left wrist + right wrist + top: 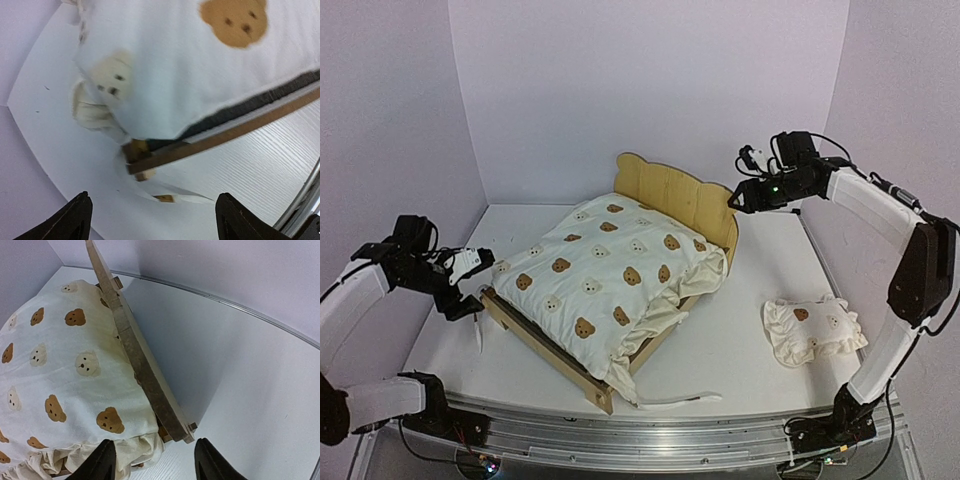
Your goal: Set up the pet bed
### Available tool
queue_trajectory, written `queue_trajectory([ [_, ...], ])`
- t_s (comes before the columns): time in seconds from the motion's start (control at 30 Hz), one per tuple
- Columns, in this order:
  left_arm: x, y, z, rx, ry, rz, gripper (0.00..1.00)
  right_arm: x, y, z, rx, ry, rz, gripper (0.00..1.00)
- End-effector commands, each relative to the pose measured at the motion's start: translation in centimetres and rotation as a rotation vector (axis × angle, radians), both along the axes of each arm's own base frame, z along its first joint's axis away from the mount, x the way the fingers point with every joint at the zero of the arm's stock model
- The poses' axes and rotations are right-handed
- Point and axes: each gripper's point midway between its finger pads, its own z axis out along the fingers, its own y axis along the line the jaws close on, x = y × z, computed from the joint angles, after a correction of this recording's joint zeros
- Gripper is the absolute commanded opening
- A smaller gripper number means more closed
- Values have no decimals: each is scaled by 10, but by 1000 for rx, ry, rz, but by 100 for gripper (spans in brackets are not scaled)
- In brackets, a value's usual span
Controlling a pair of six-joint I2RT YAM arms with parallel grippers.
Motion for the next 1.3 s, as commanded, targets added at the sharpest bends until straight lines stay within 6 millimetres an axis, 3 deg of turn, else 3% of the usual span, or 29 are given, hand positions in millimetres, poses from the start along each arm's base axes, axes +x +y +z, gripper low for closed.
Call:
queue_trajectory([
  [0.0,-26,-5,-35,4,24,-70,84,13,19,21,37,-94,90,50],
  [0.13,-19,-5,-56,-8,55,-54,80,22,19,15,15,-106,92,32],
  [0.33,9,-12,-65,-41,51,-55,75,22,17,-2,-23,-90,105,18],
  [0.43,22,-17,-64,-51,30,-75,75,14,14,-5,-38,-90,115,17],
  [0.5,29,-20,-67,-44,22,-93,75,13,13,-8,-66,-110,135,24],
  [0.7,41,-22,-67,-28,16,-102,73,53,16,14,-104,-214,138,28],
  [0.8,41,-21,-67,-22,13,-98,73,62,23,13,-81,-213,155,27],
  [1.1,47,-23,-63,-46,-7,-82,73,42,27,-6,-49,-151,199,14],
  [1.27,63,-30,-49,-100,-20,-67,73,22,10,-5,-83,-140,144,10],
])
